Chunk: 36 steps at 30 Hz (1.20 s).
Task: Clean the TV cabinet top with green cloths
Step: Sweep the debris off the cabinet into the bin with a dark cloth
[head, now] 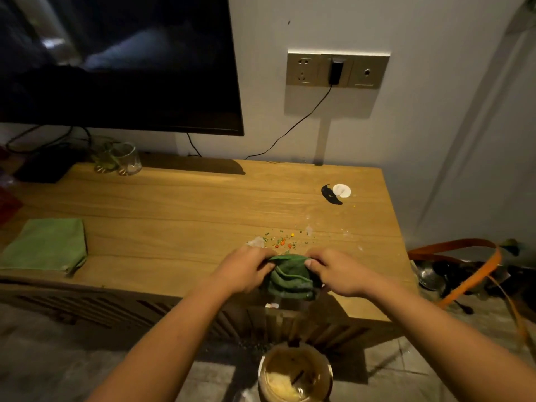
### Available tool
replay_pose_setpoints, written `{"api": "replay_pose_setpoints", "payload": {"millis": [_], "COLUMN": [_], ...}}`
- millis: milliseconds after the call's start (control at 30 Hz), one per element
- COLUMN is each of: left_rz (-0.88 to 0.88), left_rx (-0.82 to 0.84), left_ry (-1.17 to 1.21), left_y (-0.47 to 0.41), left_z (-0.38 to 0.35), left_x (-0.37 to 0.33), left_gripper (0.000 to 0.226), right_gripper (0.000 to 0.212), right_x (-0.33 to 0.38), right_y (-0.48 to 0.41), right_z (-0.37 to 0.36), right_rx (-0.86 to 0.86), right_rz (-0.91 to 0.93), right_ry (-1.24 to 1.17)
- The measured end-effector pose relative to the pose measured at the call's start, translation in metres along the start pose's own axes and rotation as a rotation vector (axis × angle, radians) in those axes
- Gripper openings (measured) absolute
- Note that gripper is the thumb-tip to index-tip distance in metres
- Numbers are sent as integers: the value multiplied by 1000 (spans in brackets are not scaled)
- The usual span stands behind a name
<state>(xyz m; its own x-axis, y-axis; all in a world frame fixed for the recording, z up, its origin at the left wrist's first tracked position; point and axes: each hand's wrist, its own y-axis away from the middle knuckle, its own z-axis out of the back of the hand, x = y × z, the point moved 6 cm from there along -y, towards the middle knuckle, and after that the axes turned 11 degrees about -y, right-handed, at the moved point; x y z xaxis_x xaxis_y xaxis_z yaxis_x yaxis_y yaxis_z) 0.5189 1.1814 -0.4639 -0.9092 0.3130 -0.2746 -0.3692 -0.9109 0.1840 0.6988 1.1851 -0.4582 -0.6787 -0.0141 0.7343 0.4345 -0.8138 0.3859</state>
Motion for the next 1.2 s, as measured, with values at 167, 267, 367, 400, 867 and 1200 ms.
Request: {"api": "replay_pose_setpoints", "payload": {"millis": [167,267,367,400,867,1200], "left_rz": [73,117,144,148,17,122], "left_rx": [-60,-121,-174,-186,-182,-77], "left_ry": [18,-8,-52,-51,-153,-179], "left_y": [-44,-78,-113,-122,-171,-163], "left_z": [45,55,54,51,-11,-16], "left_x": [51,86,121,133,204,195], "left_gripper": [27,27,26,24,41,37], "right_gripper": [25,26,27,27,23,35], "right_x": [42,54,57,56,11,17], "right_y": [-65,-115,-169,-186,-277,-273], "right_z": [32,40,43,42,3,-2], "right_rx": [-128,-216,-267,-278,-116,-139], "right_rz": [80,113,109,109,152,56], "right_ry": [84,132,118,114,389,403]}}
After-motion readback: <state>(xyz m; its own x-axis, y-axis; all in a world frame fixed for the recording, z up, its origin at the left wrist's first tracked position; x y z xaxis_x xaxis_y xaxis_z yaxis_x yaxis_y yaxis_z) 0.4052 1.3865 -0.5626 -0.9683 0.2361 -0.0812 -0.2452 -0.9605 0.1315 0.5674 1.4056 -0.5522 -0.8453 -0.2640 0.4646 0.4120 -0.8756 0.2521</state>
